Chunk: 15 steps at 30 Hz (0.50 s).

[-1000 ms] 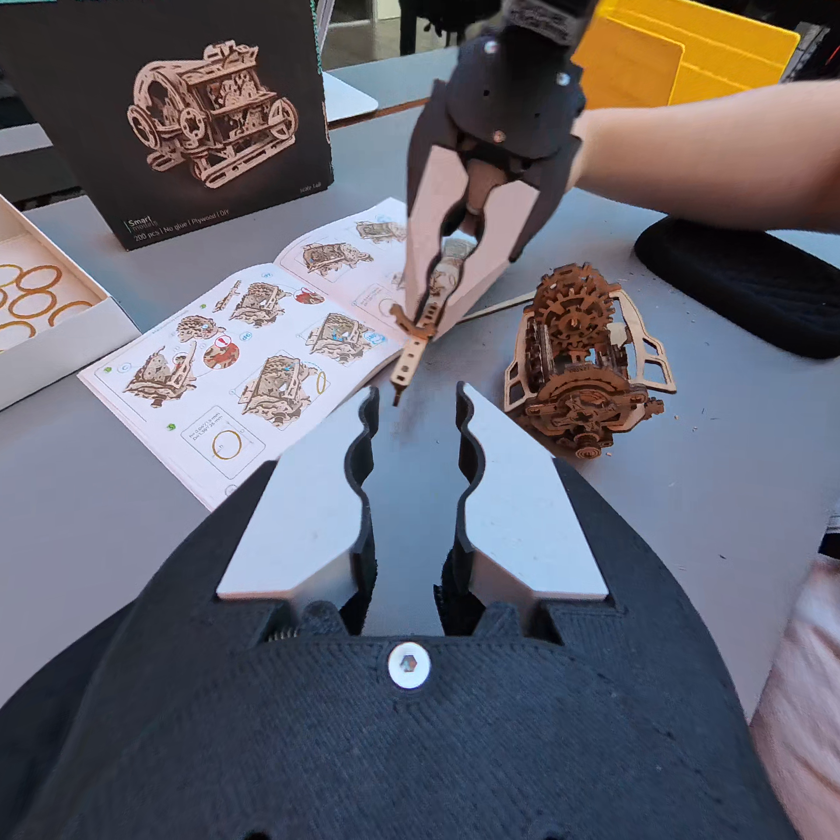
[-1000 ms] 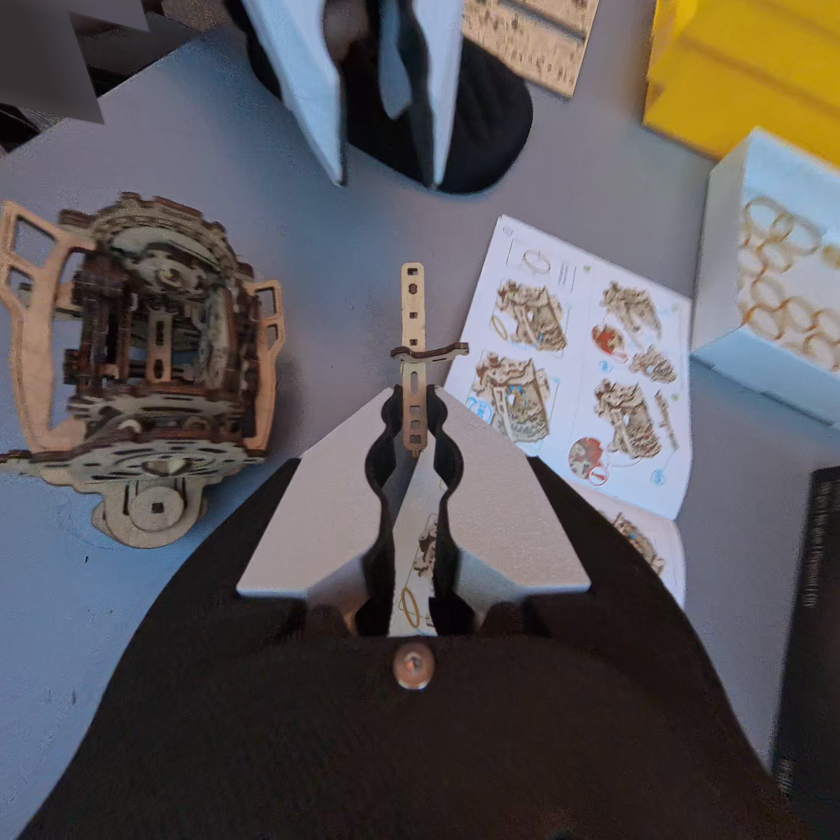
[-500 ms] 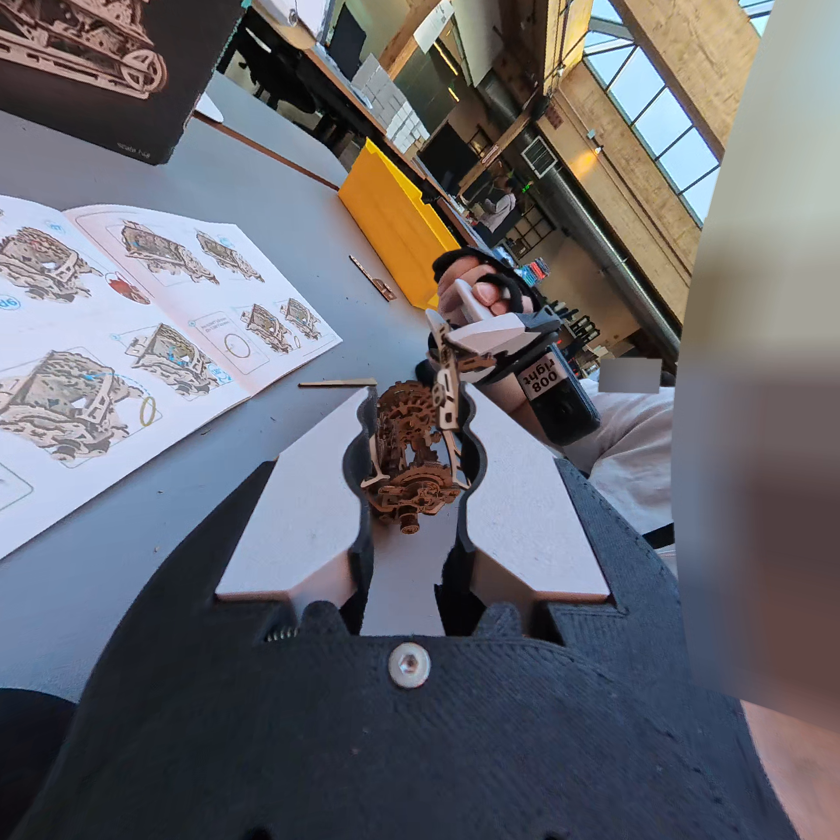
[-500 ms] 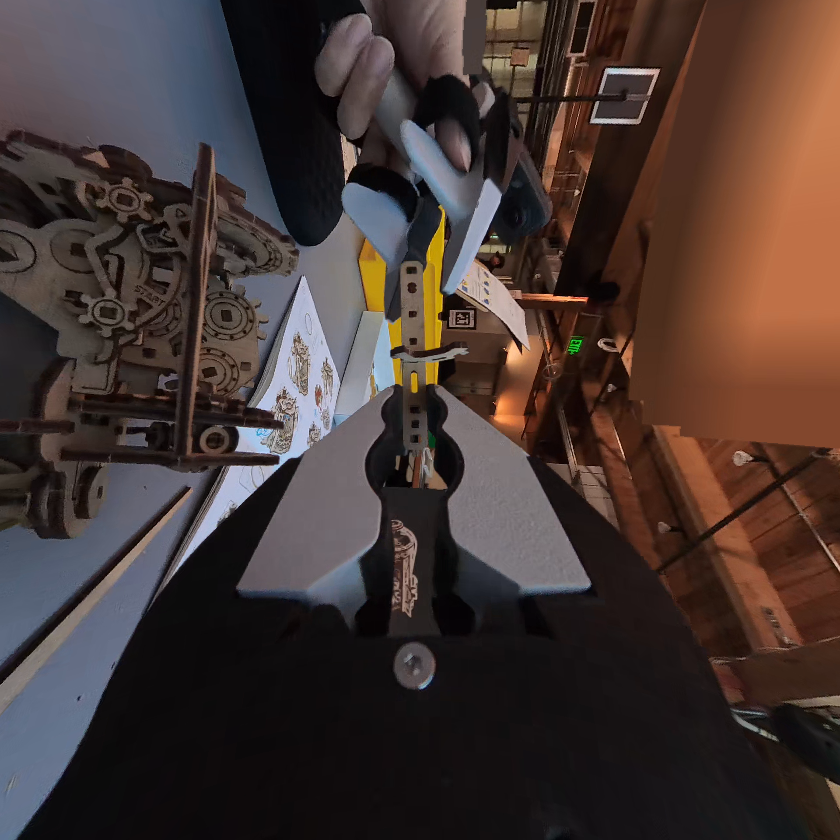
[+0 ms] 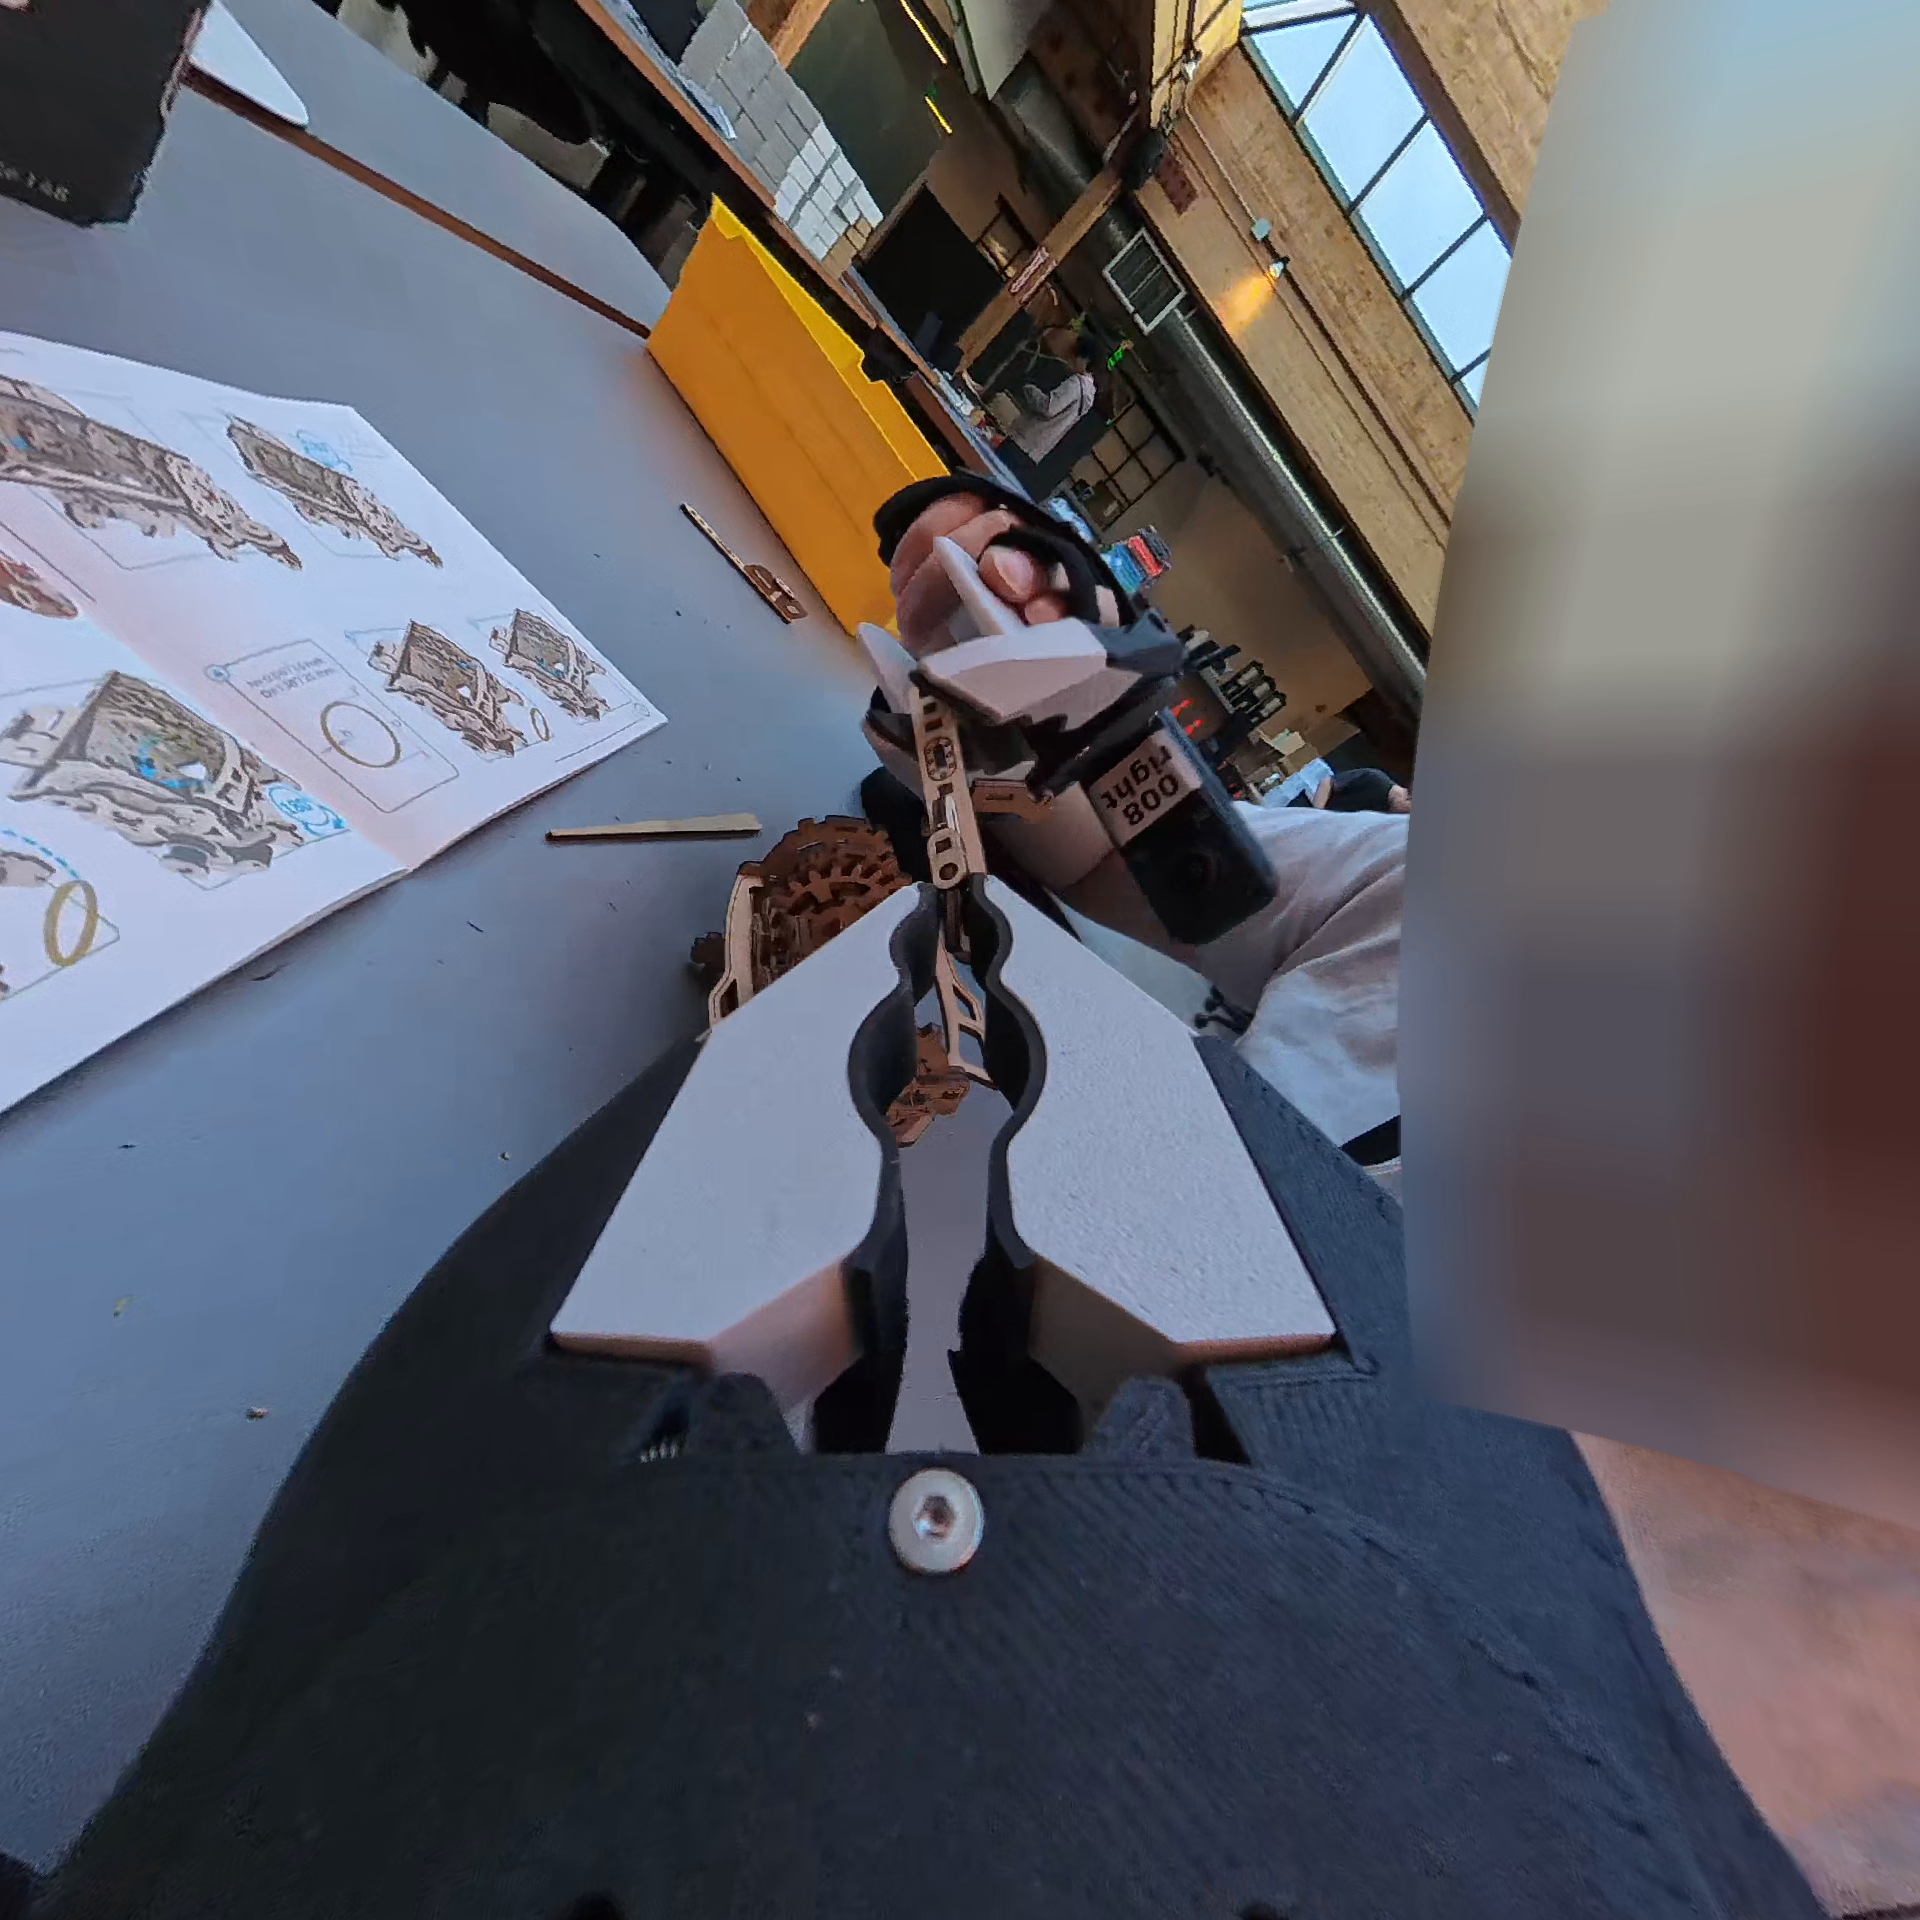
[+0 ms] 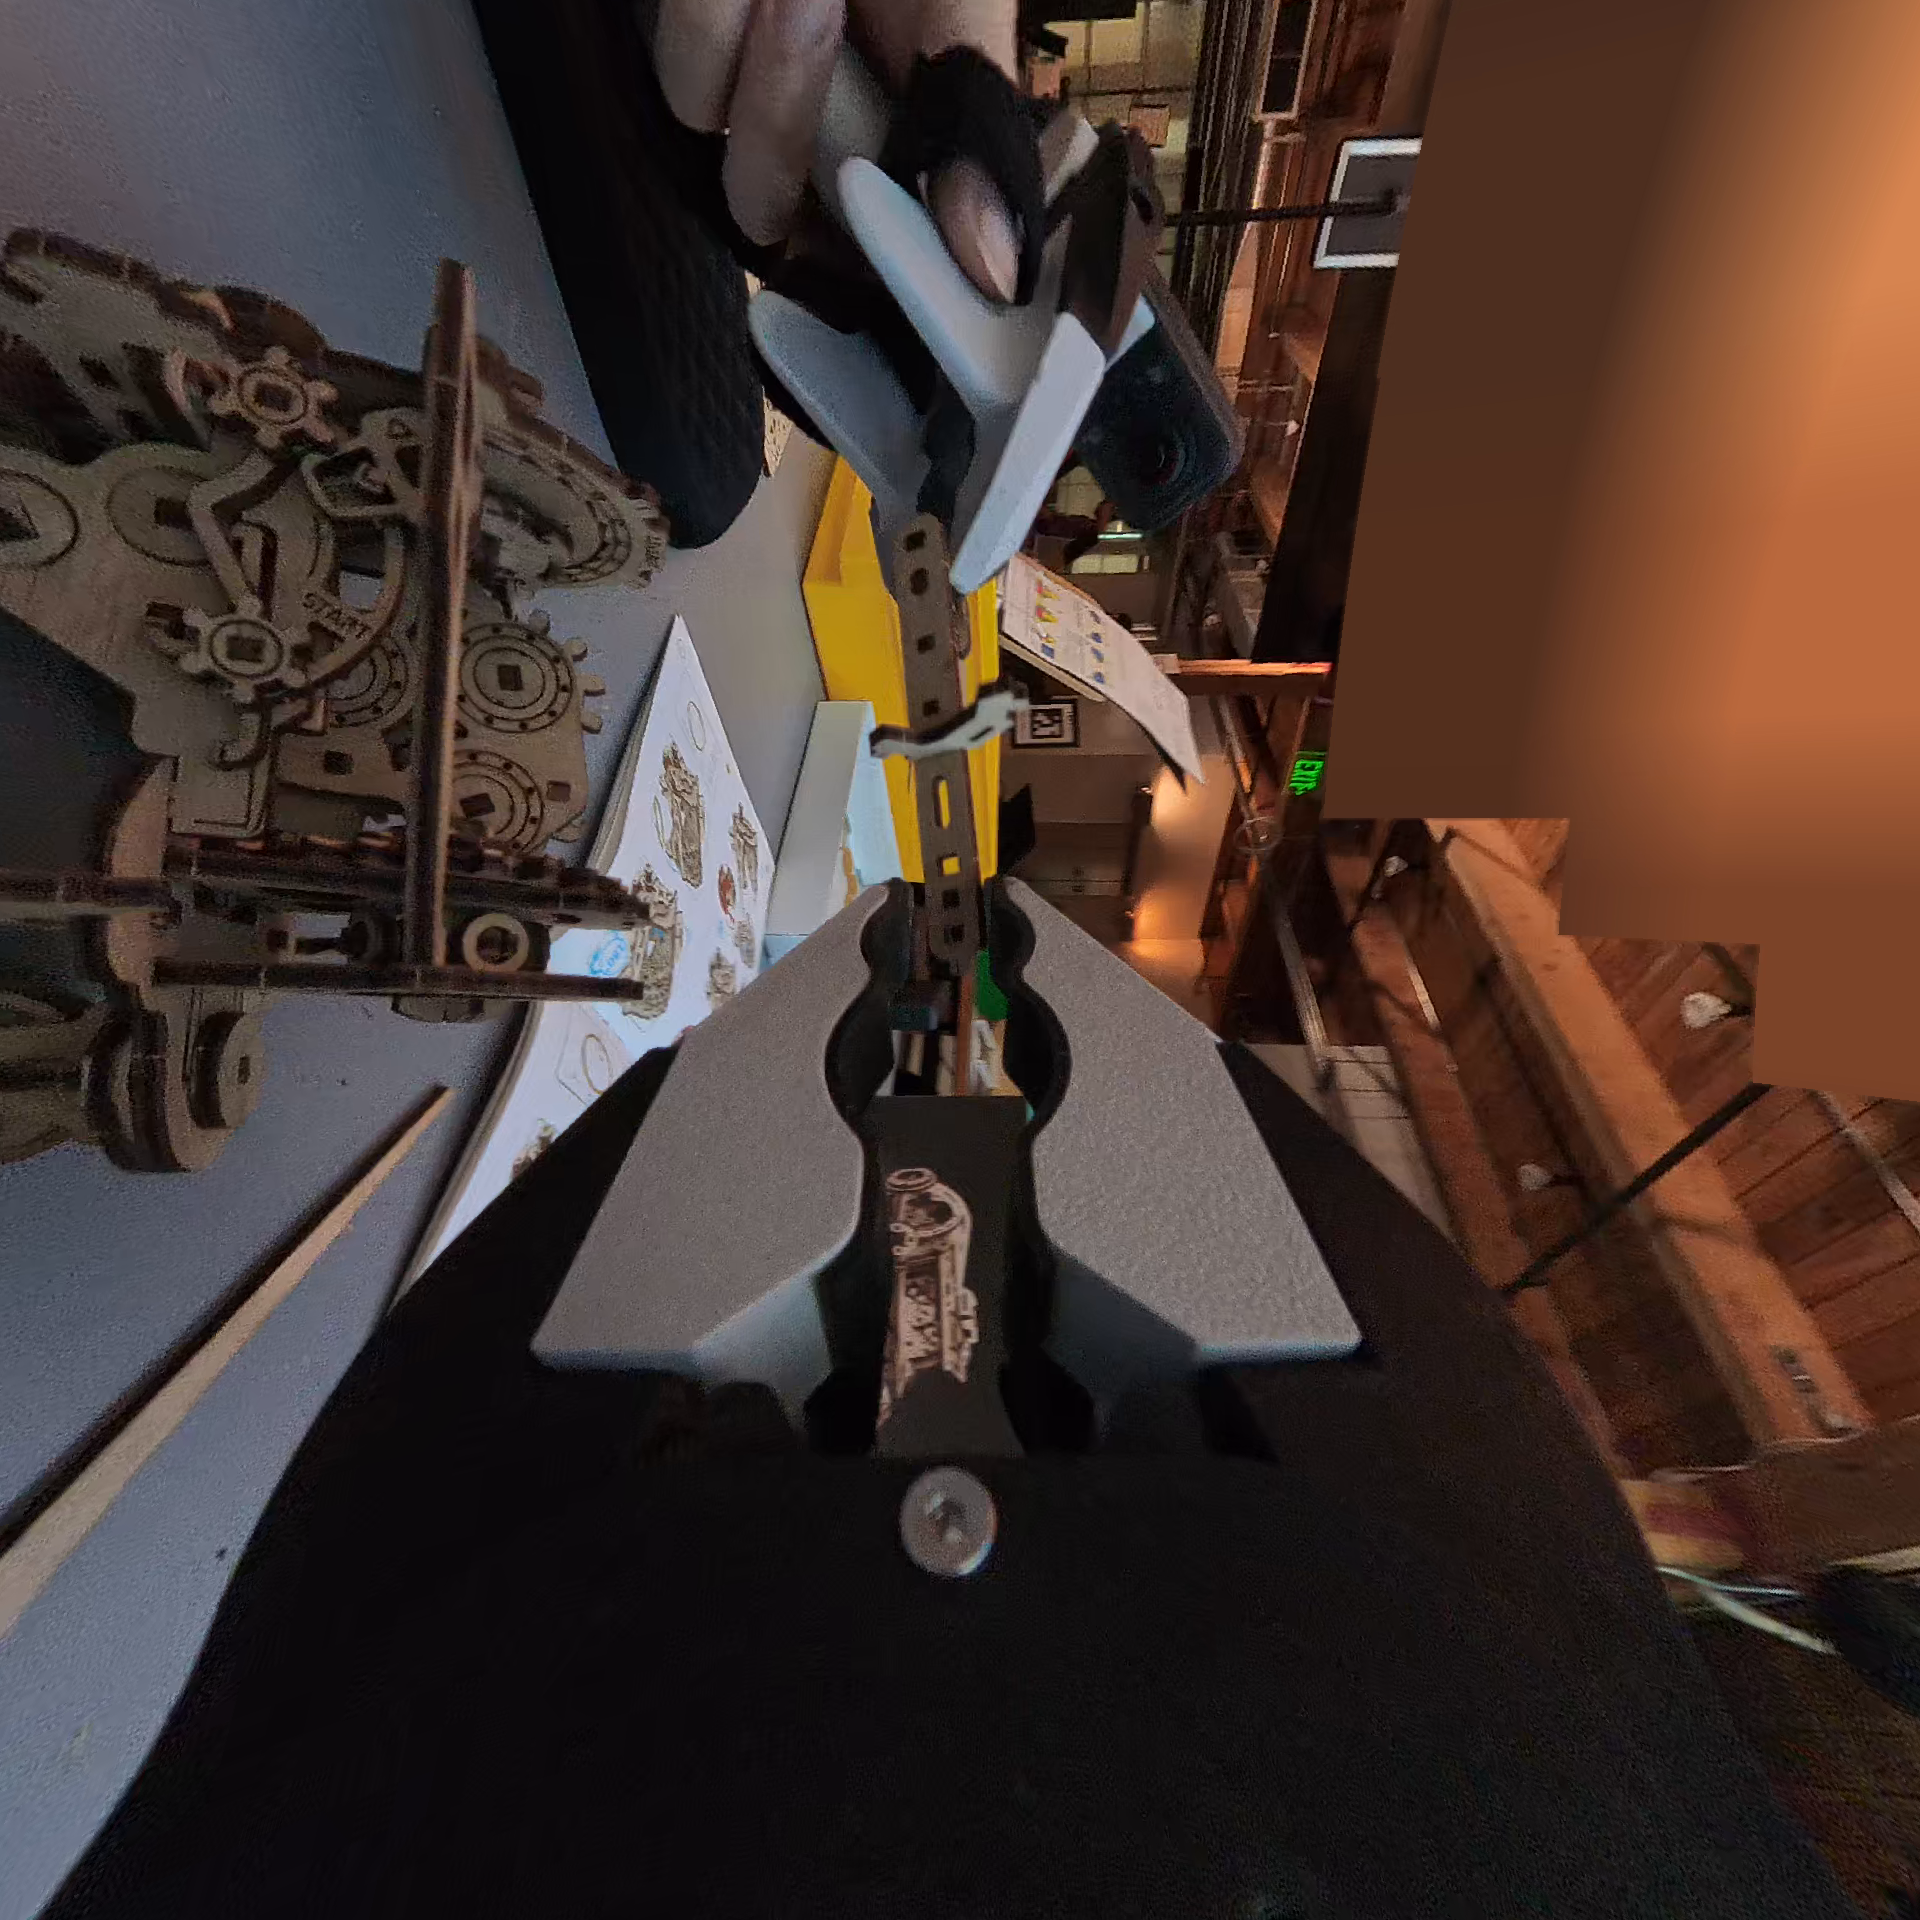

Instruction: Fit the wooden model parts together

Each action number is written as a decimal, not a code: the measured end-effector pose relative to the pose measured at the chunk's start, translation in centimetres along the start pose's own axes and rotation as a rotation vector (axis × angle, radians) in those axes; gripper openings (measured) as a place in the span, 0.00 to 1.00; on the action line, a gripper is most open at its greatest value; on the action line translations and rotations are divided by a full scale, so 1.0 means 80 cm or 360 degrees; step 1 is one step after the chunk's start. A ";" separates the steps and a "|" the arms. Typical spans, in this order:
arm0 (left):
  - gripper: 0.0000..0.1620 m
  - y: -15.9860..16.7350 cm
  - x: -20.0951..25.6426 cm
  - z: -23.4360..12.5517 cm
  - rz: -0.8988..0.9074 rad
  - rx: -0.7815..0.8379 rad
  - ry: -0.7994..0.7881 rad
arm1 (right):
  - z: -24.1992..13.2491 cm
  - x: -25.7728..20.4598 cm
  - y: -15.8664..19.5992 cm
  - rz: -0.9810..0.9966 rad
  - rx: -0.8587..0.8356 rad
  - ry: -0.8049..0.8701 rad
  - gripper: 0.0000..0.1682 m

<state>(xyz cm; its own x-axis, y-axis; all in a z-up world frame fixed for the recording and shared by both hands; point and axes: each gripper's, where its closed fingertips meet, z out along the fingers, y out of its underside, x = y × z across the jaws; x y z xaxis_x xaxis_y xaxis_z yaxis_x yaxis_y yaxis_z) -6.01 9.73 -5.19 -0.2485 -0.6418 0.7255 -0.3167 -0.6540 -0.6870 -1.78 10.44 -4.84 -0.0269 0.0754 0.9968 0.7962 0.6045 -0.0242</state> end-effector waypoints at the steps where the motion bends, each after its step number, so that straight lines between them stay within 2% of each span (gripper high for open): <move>1: 0.02 0.001 -0.002 -0.001 0.0056 -0.0011 -0.0061 | -0.003 0.002 0.003 0.0117 0.0018 -0.0038 0.10; 3: 0.02 0.003 -0.005 -0.001 0.0186 -0.0033 -0.0183 | -0.011 0.002 0.006 0.0401 0.0087 -0.0176 0.12; 7: 0.02 0.006 -0.009 0.004 0.0450 -0.0090 -0.0439 | -0.022 0.002 0.009 0.1250 0.0214 -0.0594 0.13; 10: 0.02 0.014 -0.009 0.012 0.0588 -0.0184 -0.0548 | -0.029 0.009 -0.006 0.1752 0.0374 -0.0939 0.13; 13: 0.02 0.019 -0.010 0.020 0.0635 -0.0234 -0.0612 | -0.028 0.008 -0.004 0.1828 0.0346 -0.1117 0.13; 15: 0.02 0.022 -0.015 0.020 0.0646 -0.0277 -0.0682 | -0.025 -0.002 0.004 0.1623 0.0226 -0.1133 0.14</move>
<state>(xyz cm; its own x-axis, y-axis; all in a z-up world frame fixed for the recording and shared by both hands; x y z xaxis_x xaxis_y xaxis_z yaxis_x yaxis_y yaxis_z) -4.80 8.71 -7.38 -0.0019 -0.9533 0.3019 -0.4277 -0.2721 -0.8620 -0.33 9.01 -4.85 0.2073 0.9438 0.2576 0.5754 0.0953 -0.8123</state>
